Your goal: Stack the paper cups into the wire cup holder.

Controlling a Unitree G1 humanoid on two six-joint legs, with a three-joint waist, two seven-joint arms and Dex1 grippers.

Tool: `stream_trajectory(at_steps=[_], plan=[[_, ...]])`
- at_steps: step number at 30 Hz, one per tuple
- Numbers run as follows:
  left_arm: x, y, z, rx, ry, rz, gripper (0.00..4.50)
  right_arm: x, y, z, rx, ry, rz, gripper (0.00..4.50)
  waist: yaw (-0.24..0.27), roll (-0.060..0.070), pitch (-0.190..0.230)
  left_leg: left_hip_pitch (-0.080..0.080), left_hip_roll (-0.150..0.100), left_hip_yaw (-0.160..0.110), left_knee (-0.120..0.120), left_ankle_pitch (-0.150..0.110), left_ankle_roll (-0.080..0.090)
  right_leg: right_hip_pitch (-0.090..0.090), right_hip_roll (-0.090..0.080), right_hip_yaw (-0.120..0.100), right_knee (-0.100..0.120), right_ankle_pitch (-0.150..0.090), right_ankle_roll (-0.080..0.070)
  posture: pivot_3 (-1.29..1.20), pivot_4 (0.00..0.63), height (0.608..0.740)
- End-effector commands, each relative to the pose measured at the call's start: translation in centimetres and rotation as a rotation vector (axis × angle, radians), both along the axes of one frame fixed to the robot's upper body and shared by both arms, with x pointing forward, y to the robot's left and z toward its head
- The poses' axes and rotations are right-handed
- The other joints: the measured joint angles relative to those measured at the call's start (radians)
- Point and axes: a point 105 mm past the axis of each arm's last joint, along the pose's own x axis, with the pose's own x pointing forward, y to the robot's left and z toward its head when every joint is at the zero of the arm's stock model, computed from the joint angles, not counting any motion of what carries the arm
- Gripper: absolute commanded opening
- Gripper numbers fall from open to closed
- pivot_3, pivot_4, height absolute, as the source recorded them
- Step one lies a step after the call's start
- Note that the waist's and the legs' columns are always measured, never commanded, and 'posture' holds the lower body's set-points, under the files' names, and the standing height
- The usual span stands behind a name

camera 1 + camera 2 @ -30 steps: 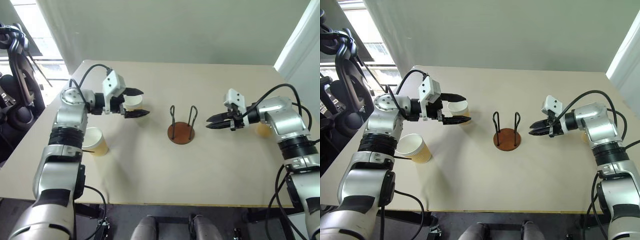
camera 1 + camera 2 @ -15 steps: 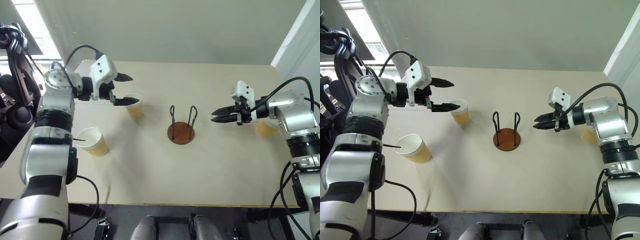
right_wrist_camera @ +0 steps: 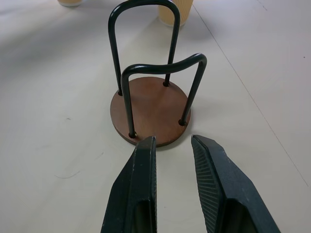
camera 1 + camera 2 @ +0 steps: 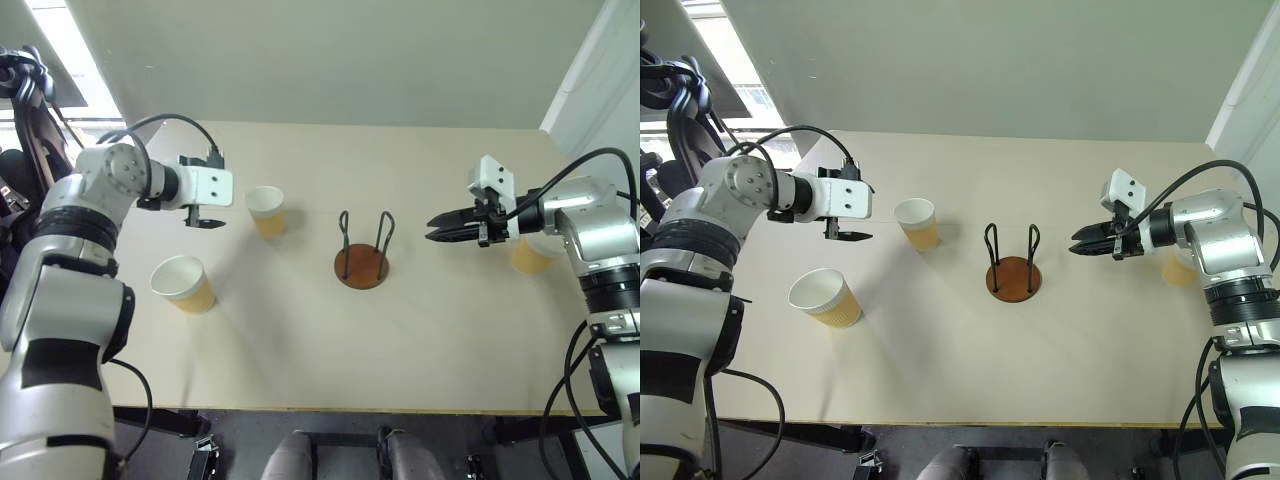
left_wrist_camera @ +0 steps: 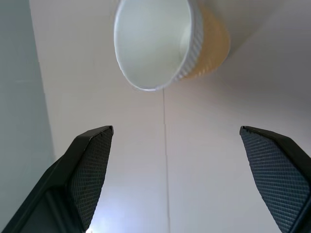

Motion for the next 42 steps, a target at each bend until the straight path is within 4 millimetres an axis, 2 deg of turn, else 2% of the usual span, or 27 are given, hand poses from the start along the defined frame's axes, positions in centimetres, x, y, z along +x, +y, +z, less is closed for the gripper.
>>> stream_trajectory(at_steps=[1, 10, 13, 17, 22, 33, 42], plan=[[0.5, -0.9, 0.7, -0.007, -0.057, -0.025, 4.50, -0.6, -0.3, 2.4, 0.010, -0.067, 0.015, 1.08, 0.001, 0.000, 0.000, 0.000, 0.000, 0.000, 0.000, 0.000, 0.000, 0.000, 0.000, 0.000, 0.000, 0.000, 0.000, 0.00, 0.150, 0.740], [0.8, -3.6, 0.0, -0.090, -0.031, -0.094, 4.50, -0.8, -1.0, 3.9, 0.000, -0.090, -0.001, 1.08, 0.001, 0.000, 0.000, 0.000, 0.000, 0.001, 0.000, 0.000, 0.000, -0.001, 0.000, 0.000, 0.000, 0.000, 0.000, 0.00, 0.150, 0.740], [0.7, -3.9, 0.1, -0.115, -0.022, -0.098, 4.50, -1.0, -0.6, 4.3, 0.011, -0.102, 0.026, 1.08, 0.000, 0.000, 0.000, 0.000, 0.000, 0.002, 0.001, 0.000, 0.000, 0.000, 0.001, 0.000, 0.001, 0.000, 0.000, 0.00, 0.150, 0.740], [0.7, -4.4, 0.4, -0.143, -0.017, -0.108, 4.50, -1.2, 0.7, 6.1, 0.073, -0.156, 0.097, 1.08, -0.001, 0.000, 0.000, 0.000, -0.001, 0.004, 0.001, 0.000, 0.000, -0.001, 0.003, 0.000, 0.001, 0.000, 0.000, 0.00, 0.150, 0.740], [0.7, -4.2, 0.4, -0.147, -0.004, -0.097, 4.50, -1.8, 1.9, 7.1, 0.115, -0.183, 0.163, 1.08, -0.003, -0.001, 0.000, 0.000, 0.000, 0.002, 0.001, 0.000, 0.000, 0.000, 0.003, 0.001, 0.001, 0.000, 0.000, 0.00, 0.150, 0.740], [0.9, -3.4, 0.5, -0.055, -0.021, -0.066, 4.50, -2.0, 2.3, 6.8, 0.118, -0.175, 0.179, 1.08, 0.000, -0.001, 0.000, 0.000, 0.000, 0.002, 0.002, 0.000, 0.000, 0.000, 0.001, 0.001, 0.002, 0.000, 0.000, 0.00, 0.150, 0.740], [1.9, -5.0, 0.5, -0.051, -0.079, -0.068, 4.50, -2.1, 2.2, 6.6, 0.113, -0.162, 0.170, 1.08, 0.001, -0.001, 0.000, 0.000, -0.001, 0.002, 0.002, 0.000, 0.000, 0.000, 0.001, 0.000, 0.002, 0.000, 0.000, 0.00, 0.150, 0.740]])
